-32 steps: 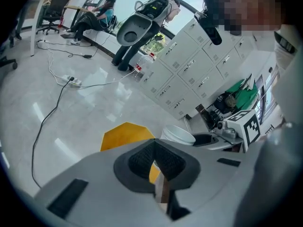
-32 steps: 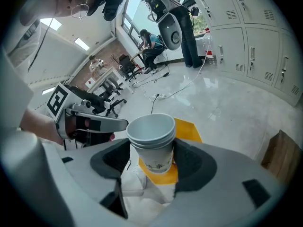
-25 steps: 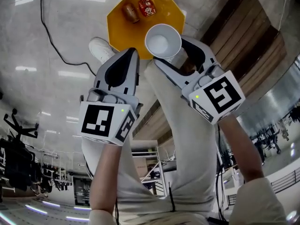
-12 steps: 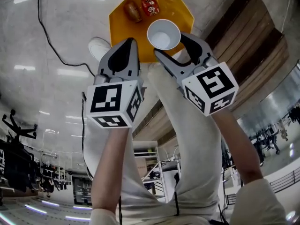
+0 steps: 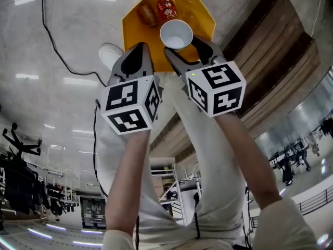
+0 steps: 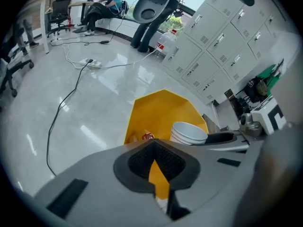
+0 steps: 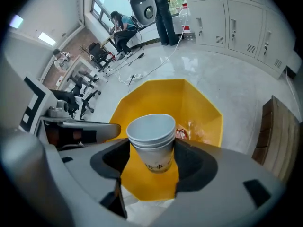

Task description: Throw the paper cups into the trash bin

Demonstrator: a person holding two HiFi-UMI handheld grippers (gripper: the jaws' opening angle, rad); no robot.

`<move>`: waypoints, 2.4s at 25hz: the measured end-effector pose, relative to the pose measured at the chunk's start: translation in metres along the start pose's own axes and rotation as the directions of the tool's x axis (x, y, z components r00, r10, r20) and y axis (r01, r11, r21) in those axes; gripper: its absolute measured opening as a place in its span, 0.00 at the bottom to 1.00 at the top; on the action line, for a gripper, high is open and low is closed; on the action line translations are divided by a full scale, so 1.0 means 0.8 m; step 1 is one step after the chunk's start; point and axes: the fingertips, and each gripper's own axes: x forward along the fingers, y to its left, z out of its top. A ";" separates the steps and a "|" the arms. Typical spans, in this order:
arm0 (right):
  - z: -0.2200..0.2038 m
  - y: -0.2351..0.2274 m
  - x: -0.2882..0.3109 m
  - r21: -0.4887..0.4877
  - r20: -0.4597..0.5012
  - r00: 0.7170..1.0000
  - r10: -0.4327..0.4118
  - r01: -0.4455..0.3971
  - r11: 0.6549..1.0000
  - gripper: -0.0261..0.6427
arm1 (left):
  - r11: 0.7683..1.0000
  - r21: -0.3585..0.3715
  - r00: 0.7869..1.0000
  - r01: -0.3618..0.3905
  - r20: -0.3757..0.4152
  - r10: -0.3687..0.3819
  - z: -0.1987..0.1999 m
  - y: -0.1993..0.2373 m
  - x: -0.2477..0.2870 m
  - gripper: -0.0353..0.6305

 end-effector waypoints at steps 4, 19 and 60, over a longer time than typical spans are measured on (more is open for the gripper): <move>0.002 0.001 0.001 0.072 0.013 1.000 -0.001 0.000 0.997 0.54 | 1.000 -0.009 1.000 0.004 0.007 -0.004 0.000 0.002 -0.002 0.06; 0.044 0.017 -0.128 0.084 0.036 0.999 0.009 -0.012 0.996 0.39 | 0.982 0.107 0.988 0.154 0.010 -0.156 0.034 -0.091 -0.082 0.06; 0.217 0.302 -0.772 -0.087 0.315 0.915 0.252 -0.236 0.968 0.05 | 0.877 0.411 0.912 0.249 0.205 -0.355 0.263 -0.398 -0.748 0.06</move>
